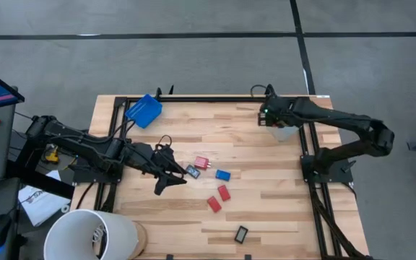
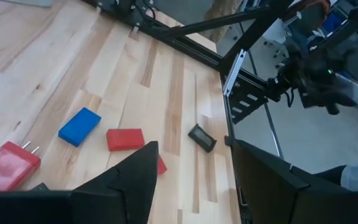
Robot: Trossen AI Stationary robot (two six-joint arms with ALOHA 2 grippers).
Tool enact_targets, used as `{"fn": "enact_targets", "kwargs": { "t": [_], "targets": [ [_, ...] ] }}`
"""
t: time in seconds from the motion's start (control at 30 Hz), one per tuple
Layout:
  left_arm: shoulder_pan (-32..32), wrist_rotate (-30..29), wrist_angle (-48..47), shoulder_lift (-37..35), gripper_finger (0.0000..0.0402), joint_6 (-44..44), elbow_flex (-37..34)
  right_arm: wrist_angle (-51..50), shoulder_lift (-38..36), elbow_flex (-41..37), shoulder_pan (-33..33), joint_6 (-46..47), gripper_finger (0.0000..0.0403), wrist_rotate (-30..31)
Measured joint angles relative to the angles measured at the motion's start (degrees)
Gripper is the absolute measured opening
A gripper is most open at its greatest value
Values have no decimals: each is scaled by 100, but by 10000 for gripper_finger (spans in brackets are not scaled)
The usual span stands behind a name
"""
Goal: Pick & Place Office items
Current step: Put the right red charger into the gray bin
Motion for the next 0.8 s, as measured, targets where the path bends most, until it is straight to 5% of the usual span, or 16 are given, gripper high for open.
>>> {"fn": "enact_targets", "kwargs": {
  "t": [0.27,0.57,0.8],
  "targets": [
    [0,-36,0,1,204,5,1,-140,98,-217,-762,1414,200,-198],
    [0,-70,-3,0,204,80,1,-57,98,-635,-786,3427,214,-201],
    [0,-61,-3,1,204,82,1,44,96,-815,-785,3977,200,-148]
  ]
}}
